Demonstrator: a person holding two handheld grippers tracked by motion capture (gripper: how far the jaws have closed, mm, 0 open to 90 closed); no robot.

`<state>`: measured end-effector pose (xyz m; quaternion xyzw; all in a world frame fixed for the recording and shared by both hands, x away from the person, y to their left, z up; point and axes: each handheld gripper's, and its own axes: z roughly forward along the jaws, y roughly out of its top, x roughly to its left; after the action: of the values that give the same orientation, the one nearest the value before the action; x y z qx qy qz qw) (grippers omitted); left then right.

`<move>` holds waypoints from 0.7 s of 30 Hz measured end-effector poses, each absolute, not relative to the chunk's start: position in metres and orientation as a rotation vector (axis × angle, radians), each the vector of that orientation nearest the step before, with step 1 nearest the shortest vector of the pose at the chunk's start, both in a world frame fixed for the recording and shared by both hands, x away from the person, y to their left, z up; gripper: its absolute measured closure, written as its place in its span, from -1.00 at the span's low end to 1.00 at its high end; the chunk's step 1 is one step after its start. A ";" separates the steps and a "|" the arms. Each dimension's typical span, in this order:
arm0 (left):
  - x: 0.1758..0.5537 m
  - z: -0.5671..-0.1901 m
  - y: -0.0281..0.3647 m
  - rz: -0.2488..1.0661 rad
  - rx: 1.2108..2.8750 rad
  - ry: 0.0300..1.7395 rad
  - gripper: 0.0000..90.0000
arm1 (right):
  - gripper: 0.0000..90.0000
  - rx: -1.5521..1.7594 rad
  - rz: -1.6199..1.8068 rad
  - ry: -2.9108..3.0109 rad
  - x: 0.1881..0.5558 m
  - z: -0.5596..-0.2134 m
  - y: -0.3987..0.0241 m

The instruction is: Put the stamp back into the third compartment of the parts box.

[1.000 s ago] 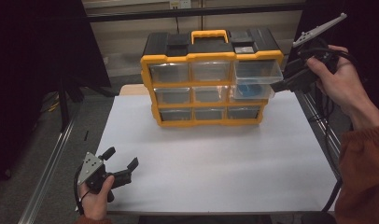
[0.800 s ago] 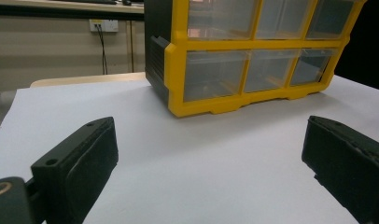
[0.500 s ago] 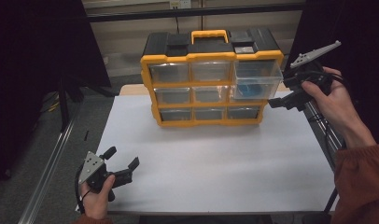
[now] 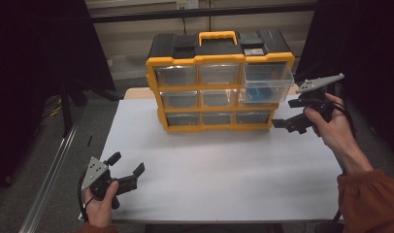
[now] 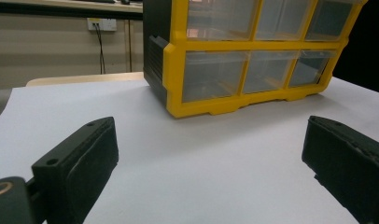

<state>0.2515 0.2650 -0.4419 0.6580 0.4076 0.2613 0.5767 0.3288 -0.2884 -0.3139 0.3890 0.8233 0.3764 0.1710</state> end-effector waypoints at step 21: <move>0.256 -0.443 0.264 0.604 1.561 0.946 -0.93 | -0.91 1.229 1.209 2.129 0.294 -0.402 -0.283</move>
<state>0.2558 0.2640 -0.4426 0.6659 0.4035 0.2575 0.5723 0.2942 -0.2832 -0.4025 0.4397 0.7615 0.4323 0.1996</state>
